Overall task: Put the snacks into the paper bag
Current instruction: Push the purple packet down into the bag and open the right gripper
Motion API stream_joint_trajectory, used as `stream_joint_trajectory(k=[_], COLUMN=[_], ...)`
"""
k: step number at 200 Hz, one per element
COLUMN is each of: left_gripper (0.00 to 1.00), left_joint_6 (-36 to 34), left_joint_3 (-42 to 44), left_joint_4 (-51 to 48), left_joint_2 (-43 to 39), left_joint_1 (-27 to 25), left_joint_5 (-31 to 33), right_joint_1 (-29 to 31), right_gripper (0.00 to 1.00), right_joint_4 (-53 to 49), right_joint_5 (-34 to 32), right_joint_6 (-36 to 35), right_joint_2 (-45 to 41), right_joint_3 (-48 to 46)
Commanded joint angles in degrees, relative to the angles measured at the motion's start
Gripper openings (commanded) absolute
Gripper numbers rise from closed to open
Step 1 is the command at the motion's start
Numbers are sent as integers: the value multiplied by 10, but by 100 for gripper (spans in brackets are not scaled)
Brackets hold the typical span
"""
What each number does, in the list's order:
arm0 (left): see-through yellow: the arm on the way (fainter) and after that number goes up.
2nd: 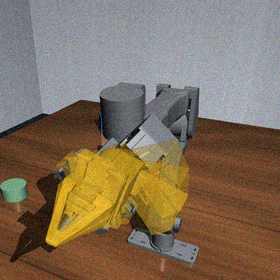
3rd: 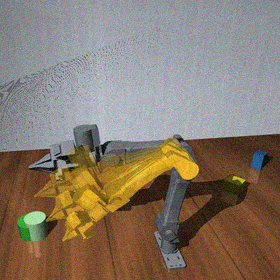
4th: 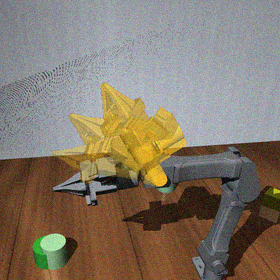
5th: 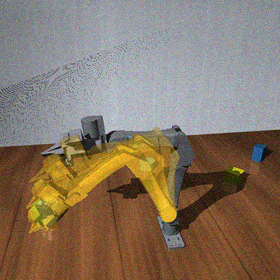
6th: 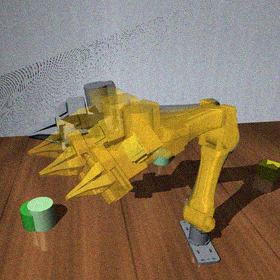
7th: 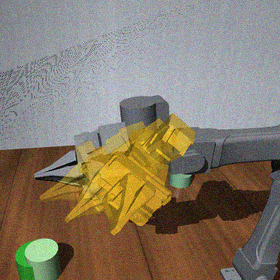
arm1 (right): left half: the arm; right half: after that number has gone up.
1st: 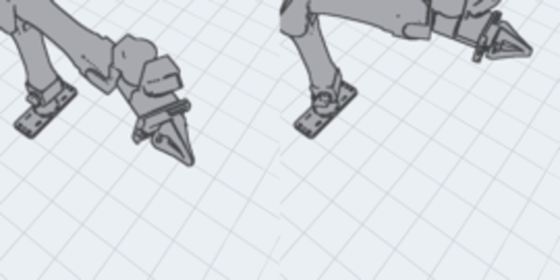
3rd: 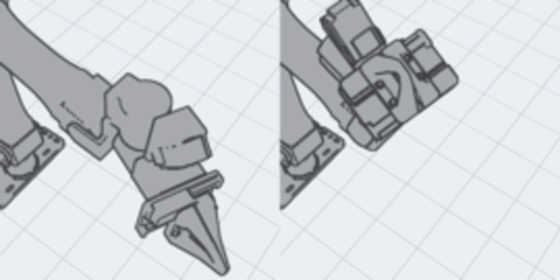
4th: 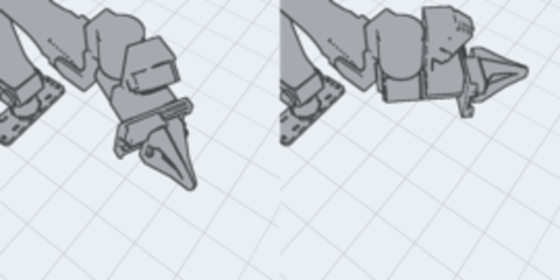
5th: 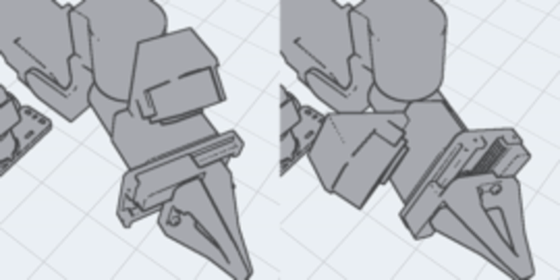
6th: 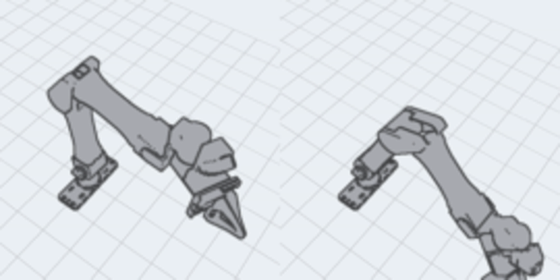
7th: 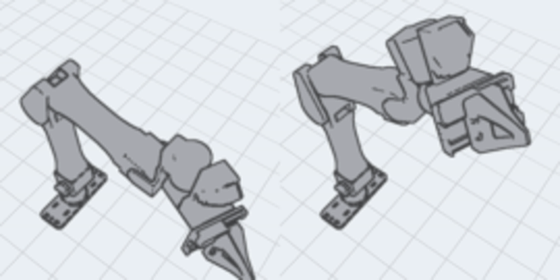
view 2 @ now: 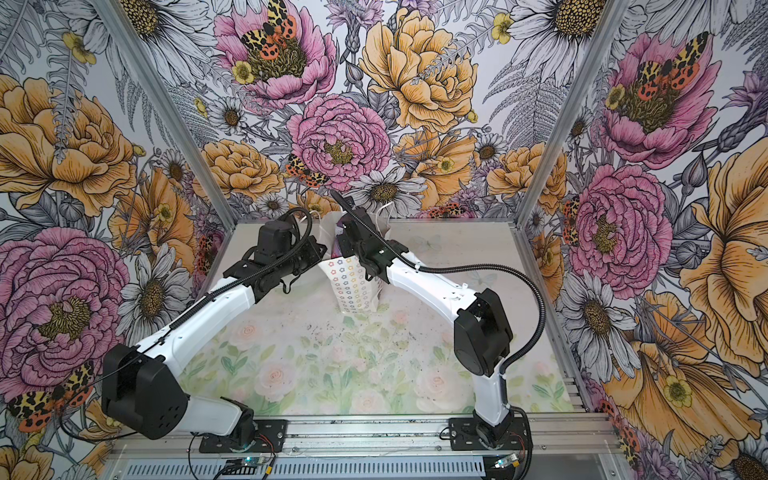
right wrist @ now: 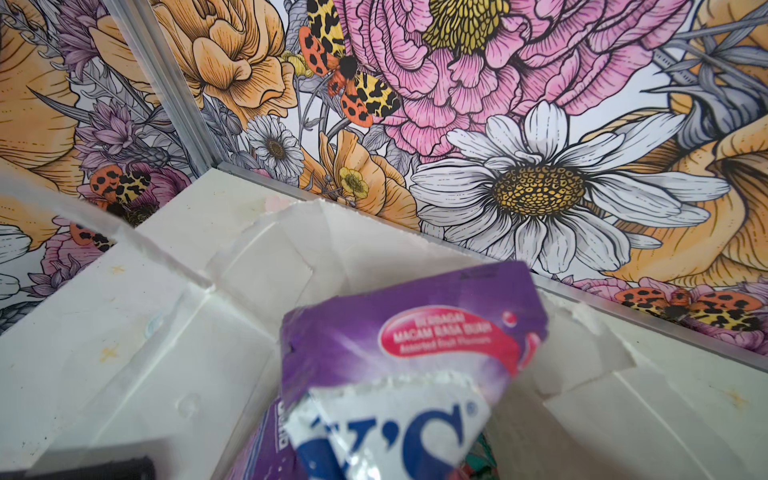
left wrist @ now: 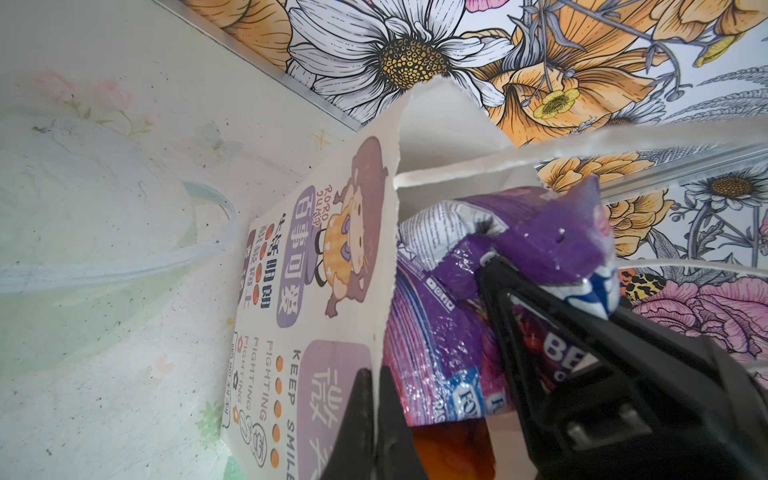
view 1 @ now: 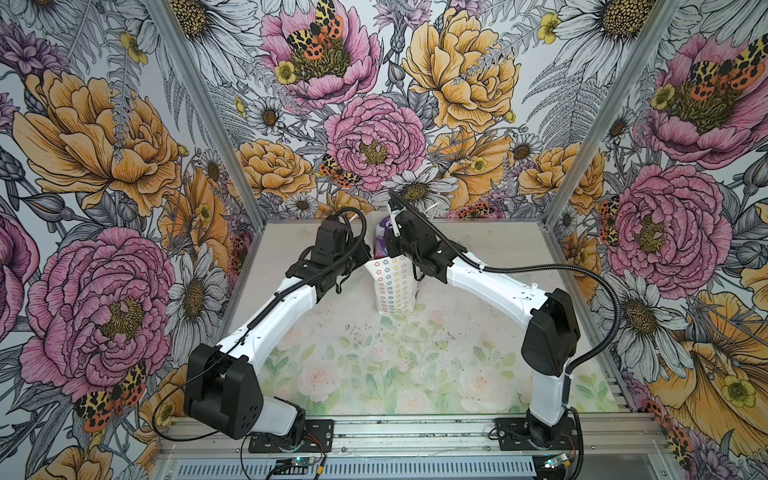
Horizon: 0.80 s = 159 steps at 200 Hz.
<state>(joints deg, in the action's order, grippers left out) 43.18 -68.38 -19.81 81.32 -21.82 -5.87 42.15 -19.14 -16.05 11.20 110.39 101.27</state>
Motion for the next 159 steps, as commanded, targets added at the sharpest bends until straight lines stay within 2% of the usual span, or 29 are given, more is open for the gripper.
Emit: stream_joint_trajectory(k=[1, 25, 63, 82, 137, 150, 159], left_gripper=[0, 0, 0, 0, 1, 6, 14], left_joint_6=[0, 0, 2, 1, 2, 2, 2], left_joint_3=[4, 1, 3, 5, 6, 5, 2], left_joint_4=[36, 37, 37, 38, 37, 37, 37], left_joint_2=[-27, -23, -21, -23, -26, -27, -27], left_joint_1=[13, 13, 13, 13, 11, 11, 10], left_joint_5=[5, 2, -1, 0, 1, 0, 0], right_joint_1=[7, 7, 7, 7, 7, 7, 7], right_gripper=[0, 2, 29, 36, 42, 42, 43], right_joint_4=[-22, -28, -44, -47, -52, -52, -52], right_joint_5=[-2, -6, -2, 1, 9, 9, 8], right_joint_6=[-7, -7, -9, -14, -27, -27, -26], right_joint_2=[-26, -28, -21, -23, -43, -49, -54], right_joint_3=[26, 29, 50, 62, 99, 100, 98])
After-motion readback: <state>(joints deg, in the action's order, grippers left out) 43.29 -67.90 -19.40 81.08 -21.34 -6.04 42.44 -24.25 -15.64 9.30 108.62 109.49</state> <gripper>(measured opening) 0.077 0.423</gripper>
